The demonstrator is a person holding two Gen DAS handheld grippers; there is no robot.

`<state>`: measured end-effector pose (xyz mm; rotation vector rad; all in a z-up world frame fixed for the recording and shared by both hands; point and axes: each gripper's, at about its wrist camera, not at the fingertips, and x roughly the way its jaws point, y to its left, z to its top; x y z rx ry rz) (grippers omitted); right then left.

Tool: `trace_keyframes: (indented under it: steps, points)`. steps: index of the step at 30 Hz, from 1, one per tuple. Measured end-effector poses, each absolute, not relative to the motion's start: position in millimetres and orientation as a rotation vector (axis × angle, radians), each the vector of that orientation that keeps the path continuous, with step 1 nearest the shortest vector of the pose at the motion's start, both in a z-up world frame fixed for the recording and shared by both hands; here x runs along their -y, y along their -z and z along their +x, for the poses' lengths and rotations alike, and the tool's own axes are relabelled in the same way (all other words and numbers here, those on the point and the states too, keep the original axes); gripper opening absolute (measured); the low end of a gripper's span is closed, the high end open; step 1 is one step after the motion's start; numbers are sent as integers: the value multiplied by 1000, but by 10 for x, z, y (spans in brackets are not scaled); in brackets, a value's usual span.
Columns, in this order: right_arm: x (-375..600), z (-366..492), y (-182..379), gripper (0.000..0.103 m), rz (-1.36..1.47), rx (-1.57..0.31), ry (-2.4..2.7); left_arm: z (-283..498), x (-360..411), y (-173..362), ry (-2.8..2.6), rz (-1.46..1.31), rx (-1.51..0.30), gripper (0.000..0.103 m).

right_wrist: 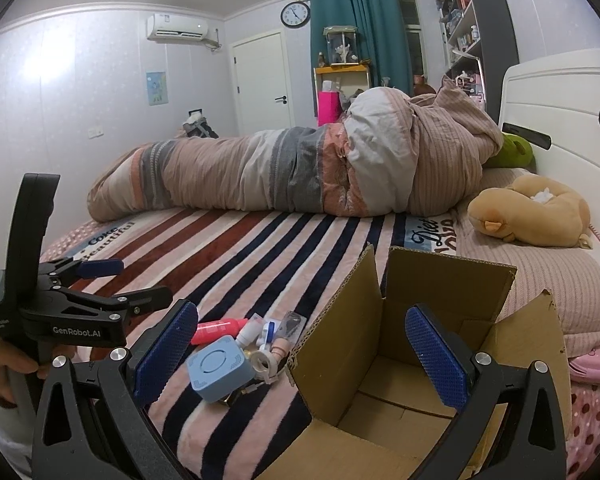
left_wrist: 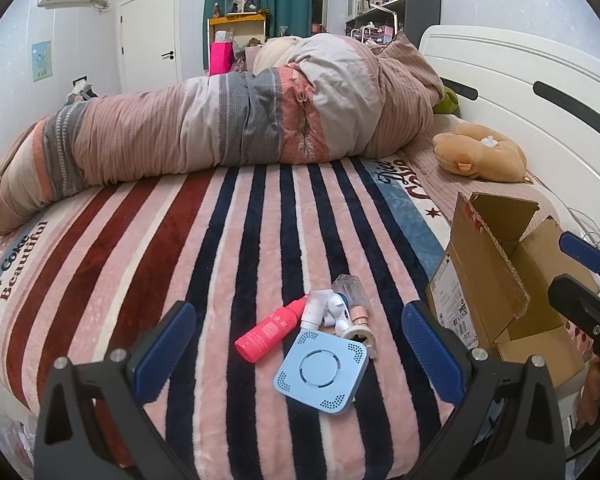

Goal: Organize rigid objects

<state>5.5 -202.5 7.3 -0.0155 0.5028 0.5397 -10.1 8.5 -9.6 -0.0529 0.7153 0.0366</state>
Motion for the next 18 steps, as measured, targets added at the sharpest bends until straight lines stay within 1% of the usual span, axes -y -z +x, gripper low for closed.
trace_keyframes:
  steps: [18]
  points:
    - [1953,37,-57,103,-35,-504,-545,-134,-101,101,-38,-52,-723,103]
